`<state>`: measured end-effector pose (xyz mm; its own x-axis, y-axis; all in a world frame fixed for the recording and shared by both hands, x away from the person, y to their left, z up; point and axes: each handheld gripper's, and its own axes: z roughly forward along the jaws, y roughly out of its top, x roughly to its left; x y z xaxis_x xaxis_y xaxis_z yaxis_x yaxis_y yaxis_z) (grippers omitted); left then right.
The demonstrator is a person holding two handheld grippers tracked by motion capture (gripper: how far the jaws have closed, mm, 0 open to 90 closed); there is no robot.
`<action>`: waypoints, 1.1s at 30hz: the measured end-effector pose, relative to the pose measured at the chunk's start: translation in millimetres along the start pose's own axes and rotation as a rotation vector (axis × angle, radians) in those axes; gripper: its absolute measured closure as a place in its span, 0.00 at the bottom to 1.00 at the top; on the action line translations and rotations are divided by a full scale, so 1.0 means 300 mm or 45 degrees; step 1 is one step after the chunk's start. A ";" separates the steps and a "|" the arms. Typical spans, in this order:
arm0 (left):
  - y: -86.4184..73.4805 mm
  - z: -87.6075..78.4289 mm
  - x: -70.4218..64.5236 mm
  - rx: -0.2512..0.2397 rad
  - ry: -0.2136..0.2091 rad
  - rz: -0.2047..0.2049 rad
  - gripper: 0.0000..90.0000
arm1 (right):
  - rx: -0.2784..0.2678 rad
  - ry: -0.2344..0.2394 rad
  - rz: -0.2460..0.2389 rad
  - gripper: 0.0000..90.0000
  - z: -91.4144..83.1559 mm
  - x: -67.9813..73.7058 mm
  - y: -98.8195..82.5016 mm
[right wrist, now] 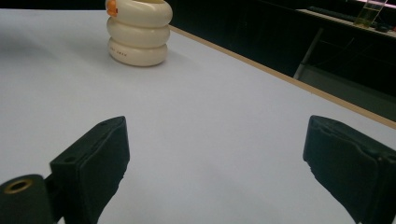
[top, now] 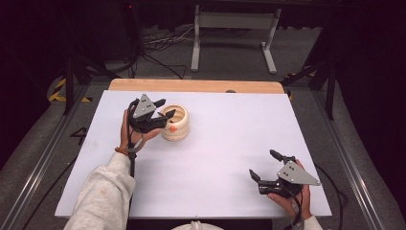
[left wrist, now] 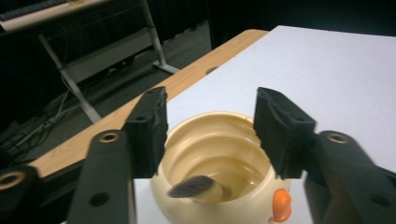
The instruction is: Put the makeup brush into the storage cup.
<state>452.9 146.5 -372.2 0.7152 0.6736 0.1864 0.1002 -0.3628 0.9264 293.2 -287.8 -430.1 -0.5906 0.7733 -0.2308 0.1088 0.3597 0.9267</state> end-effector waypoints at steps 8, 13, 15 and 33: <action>0.000 -0.055 0.008 -0.032 0.070 0.022 0.27 | 0.006 0.015 0.008 0.08 0.003 -0.002 -0.004; -0.008 -0.068 0.011 -0.013 0.099 0.027 0.22 | -0.006 0.004 0.003 0.09 0.000 -0.002 -0.003; -0.012 -0.074 0.012 -0.010 0.119 0.029 0.19 | -0.012 0.003 -0.006 0.09 -0.002 -0.001 -0.001; -0.037 -0.126 0.046 -0.045 0.060 0.002 0.02 | 0.004 0.011 0.000 0.09 0.004 -0.002 -0.007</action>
<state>435.4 184.2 -367.6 0.6820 0.7028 0.2024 0.0738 -0.3415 0.9370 294.3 -288.3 -432.3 -0.5973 0.7689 -0.2282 0.1115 0.3614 0.9257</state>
